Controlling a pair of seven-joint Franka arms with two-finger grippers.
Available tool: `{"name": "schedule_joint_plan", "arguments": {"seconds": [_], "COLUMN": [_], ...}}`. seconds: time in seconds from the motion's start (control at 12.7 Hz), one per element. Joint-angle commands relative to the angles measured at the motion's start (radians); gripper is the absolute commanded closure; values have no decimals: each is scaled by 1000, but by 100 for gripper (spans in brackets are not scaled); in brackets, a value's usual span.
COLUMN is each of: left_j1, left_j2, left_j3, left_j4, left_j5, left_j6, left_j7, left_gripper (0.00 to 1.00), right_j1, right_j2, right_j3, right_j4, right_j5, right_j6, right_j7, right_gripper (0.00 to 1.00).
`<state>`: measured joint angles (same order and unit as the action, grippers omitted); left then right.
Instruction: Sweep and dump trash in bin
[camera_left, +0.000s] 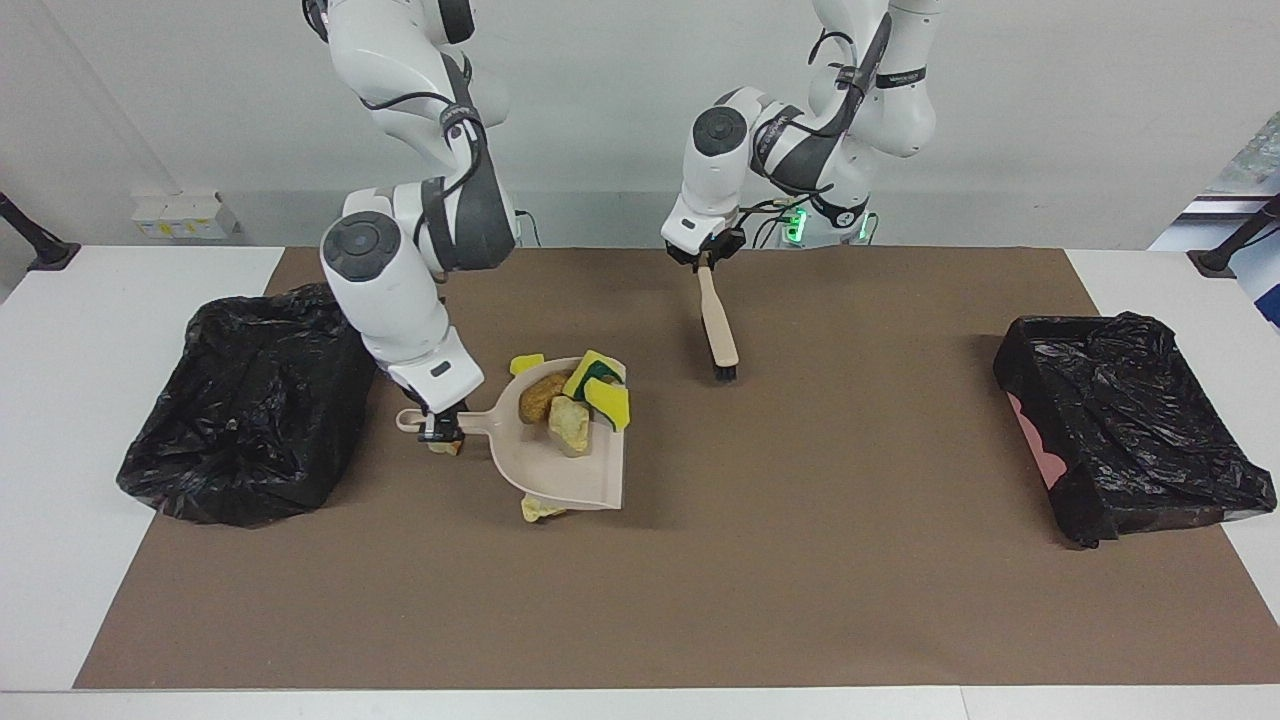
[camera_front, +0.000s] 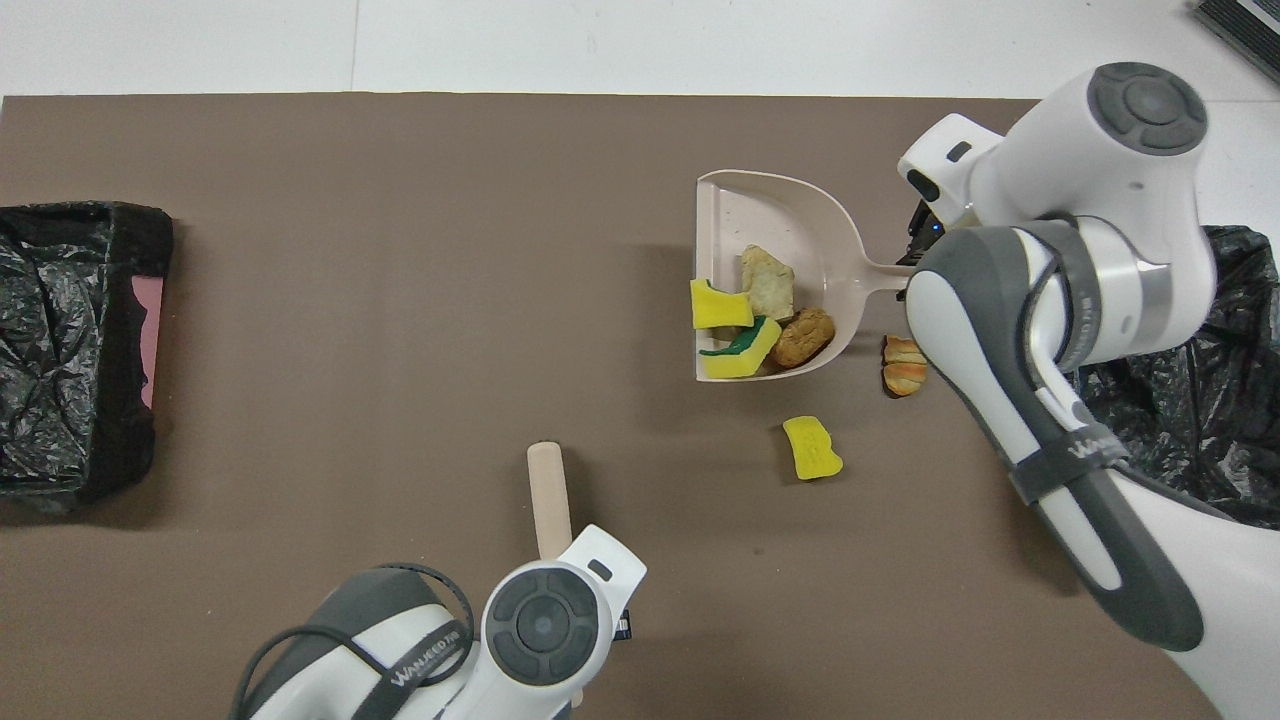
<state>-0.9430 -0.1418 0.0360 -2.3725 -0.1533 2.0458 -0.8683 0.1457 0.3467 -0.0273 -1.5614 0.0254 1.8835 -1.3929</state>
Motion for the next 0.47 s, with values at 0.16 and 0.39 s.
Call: {"name": "schedule_joint_plan", "arguments": {"seconds": [0.16,0.39], "left_j1": [-120,-129], "left_j2": [-79,-81], "left_j3": [16,15], "left_j4": [-117,-138], "left_j5": [-23,-35], "left_j6": [117,145], "left_j7": [-53,-55], "left_gripper": [100,100], "right_j1": [-138,-245], "right_j2": [-61,-101], "right_j3": [4,3], "right_j4": [-2,-2], "right_j5": [11,-36], "right_j6": [-75,-106], "right_j7": [-168,-268], "right_gripper": [100,100]}}
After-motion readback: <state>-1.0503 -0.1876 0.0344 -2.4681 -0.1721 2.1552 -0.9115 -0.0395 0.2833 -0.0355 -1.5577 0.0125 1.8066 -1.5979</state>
